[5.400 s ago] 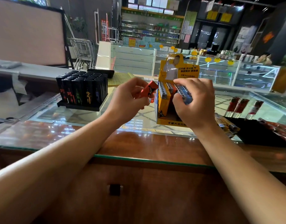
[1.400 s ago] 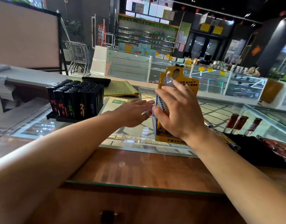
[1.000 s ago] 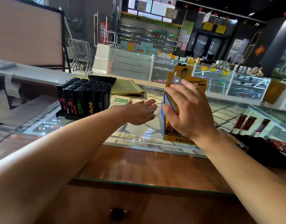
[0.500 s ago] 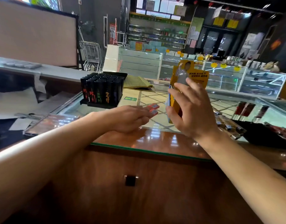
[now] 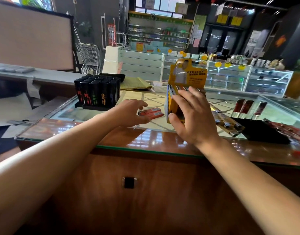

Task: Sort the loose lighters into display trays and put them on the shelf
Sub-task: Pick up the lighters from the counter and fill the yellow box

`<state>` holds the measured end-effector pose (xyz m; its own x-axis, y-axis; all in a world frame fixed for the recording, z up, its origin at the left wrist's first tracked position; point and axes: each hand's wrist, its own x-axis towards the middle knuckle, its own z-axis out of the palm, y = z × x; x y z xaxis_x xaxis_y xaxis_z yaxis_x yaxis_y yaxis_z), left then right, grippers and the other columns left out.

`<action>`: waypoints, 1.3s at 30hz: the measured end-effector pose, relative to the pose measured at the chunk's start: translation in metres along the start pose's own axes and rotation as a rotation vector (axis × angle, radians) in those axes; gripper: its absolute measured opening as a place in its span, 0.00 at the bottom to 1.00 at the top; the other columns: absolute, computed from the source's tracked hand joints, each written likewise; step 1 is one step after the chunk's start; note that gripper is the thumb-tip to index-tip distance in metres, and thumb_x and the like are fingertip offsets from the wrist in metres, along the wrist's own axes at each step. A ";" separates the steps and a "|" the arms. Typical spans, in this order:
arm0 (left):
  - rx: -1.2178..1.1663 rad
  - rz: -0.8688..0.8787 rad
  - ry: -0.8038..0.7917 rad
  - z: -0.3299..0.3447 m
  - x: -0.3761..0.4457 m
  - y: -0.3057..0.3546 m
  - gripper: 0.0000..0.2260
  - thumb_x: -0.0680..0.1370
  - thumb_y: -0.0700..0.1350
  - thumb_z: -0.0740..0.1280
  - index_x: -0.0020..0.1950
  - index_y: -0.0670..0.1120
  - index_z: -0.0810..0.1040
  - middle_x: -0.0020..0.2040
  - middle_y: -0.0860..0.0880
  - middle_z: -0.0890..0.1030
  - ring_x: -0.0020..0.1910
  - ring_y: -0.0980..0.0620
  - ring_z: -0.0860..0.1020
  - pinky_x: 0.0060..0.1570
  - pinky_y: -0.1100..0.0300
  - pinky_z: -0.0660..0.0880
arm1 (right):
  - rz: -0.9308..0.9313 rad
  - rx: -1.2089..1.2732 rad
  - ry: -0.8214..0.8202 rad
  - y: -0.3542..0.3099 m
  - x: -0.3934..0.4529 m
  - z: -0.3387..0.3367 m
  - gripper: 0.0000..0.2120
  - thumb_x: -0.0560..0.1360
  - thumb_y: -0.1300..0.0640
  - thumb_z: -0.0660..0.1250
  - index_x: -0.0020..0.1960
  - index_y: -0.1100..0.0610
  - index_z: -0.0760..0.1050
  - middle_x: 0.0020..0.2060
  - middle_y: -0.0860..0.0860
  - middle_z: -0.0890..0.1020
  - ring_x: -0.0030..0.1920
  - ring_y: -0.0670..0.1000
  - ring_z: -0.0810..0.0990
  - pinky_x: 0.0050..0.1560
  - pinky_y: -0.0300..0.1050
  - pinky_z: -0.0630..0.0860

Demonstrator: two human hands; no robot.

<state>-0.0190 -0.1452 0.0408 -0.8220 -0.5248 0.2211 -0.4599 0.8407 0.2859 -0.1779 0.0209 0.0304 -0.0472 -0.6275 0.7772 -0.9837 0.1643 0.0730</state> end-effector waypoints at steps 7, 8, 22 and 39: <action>0.095 -0.112 0.004 0.003 0.021 0.015 0.27 0.75 0.62 0.68 0.67 0.46 0.77 0.57 0.47 0.80 0.53 0.47 0.75 0.46 0.56 0.71 | 0.012 -0.019 -0.020 0.005 0.007 0.002 0.27 0.76 0.42 0.57 0.68 0.57 0.74 0.67 0.56 0.75 0.72 0.60 0.65 0.72 0.58 0.61; 0.093 -0.121 -0.008 0.003 0.023 0.017 0.25 0.75 0.61 0.68 0.64 0.45 0.79 0.54 0.47 0.80 0.49 0.48 0.75 0.41 0.58 0.70 | 0.012 -0.020 -0.021 0.006 0.007 0.002 0.27 0.76 0.42 0.57 0.68 0.57 0.74 0.67 0.56 0.75 0.72 0.60 0.65 0.72 0.59 0.61; -0.055 -0.100 0.174 0.010 0.009 0.022 0.13 0.80 0.50 0.66 0.60 0.44 0.71 0.48 0.49 0.73 0.45 0.49 0.71 0.43 0.56 0.65 | 0.099 0.086 -0.030 0.000 -0.002 0.000 0.27 0.76 0.43 0.57 0.69 0.57 0.73 0.68 0.56 0.74 0.73 0.59 0.64 0.74 0.57 0.60; -0.964 0.161 0.034 0.004 0.000 0.032 0.11 0.75 0.45 0.72 0.53 0.42 0.74 0.37 0.44 0.83 0.35 0.48 0.77 0.33 0.60 0.72 | 0.061 0.379 0.059 -0.001 -0.005 -0.004 0.16 0.74 0.57 0.72 0.61 0.56 0.76 0.50 0.48 0.78 0.49 0.46 0.75 0.49 0.33 0.69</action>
<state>-0.0348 -0.1181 0.0465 -0.8336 -0.4300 0.3468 0.1414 0.4407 0.8864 -0.1759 0.0270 0.0285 -0.1082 -0.5783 0.8086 -0.9744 -0.0997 -0.2017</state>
